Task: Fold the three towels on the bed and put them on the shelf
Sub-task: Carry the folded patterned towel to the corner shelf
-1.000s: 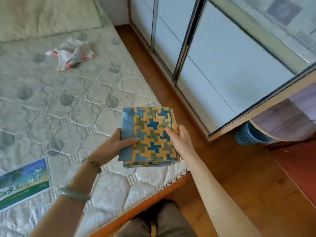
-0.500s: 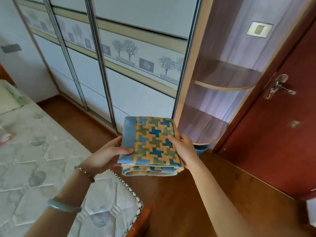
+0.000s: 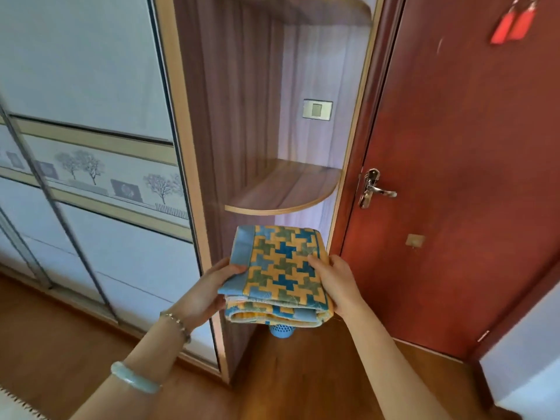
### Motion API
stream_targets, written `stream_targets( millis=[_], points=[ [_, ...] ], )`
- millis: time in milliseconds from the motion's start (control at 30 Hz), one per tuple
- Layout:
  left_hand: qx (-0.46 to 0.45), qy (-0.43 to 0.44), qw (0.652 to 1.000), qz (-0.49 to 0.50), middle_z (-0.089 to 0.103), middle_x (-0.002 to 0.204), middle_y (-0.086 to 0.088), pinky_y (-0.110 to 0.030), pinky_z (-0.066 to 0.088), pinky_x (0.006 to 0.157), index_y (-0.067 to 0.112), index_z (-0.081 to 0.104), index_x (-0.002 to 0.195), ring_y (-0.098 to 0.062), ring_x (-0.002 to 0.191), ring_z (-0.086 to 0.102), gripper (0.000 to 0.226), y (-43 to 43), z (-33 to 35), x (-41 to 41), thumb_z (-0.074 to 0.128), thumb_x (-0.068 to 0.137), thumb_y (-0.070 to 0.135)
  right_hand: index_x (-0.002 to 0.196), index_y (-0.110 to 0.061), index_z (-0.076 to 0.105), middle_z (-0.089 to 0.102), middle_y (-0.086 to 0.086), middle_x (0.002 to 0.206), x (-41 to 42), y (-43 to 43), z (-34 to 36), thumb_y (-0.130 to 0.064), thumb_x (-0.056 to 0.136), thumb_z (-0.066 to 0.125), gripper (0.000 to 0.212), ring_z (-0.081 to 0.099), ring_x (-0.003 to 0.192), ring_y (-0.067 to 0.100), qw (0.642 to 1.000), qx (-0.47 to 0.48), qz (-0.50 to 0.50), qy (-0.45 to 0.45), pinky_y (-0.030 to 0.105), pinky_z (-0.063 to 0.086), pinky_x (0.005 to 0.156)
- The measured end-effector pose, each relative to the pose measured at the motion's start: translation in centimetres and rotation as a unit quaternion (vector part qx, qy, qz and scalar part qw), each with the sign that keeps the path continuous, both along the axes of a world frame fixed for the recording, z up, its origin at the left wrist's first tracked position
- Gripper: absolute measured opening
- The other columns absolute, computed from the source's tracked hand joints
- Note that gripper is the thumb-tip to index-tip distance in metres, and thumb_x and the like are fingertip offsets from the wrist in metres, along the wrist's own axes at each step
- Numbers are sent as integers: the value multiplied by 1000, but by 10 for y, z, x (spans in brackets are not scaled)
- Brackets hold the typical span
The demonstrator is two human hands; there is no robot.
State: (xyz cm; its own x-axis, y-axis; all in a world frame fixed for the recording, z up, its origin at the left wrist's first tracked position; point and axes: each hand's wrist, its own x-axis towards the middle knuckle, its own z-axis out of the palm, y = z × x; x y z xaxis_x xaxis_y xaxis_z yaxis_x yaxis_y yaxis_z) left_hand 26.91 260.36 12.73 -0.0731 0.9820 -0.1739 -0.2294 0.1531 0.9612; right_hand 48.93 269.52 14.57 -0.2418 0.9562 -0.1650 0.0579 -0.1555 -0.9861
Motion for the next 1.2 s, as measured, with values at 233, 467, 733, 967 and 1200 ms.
stream_targets(
  millis=[233,467,733,967,1200],
  points=[
    [11,-7,999,-41,65,119,-25,-33,57,70,1,56,127,-33,92,68,62,110,11,18,68,71,26,106,-7,59,72,11,97,21,88,-12,-28,87,64,29,72,84,24,998,-21,-63,10,48,58,82],
    [-3,-3,998,-62,74,97,-12,-26,57,63,0,60,121,-21,79,72,37,245,31,2,56,89,18,93,-13,58,72,9,95,7,208,5,-20,90,62,9,71,85,24,994,4,-101,32,43,58,81],
    [-1,10,1000,-28,67,117,-20,-32,56,72,8,64,120,-23,86,68,37,363,48,-31,61,85,20,102,-8,59,73,11,97,-30,340,24,-26,87,66,25,72,85,25,996,14,-85,19,47,57,83],
    [-14,46,999,-7,72,114,-5,-37,58,67,28,52,128,-24,97,71,41,441,46,-59,50,92,8,96,-14,67,74,7,91,-61,446,26,-24,86,66,14,72,81,21,998,53,-3,-14,40,58,81],
    [-111,64,981,149,72,83,-2,-38,59,63,23,55,108,-20,70,71,23,514,34,-63,51,93,6,82,-24,65,73,-1,78,-105,571,23,-27,87,67,7,70,69,13,985,47,145,-86,27,56,65]
  ],
)
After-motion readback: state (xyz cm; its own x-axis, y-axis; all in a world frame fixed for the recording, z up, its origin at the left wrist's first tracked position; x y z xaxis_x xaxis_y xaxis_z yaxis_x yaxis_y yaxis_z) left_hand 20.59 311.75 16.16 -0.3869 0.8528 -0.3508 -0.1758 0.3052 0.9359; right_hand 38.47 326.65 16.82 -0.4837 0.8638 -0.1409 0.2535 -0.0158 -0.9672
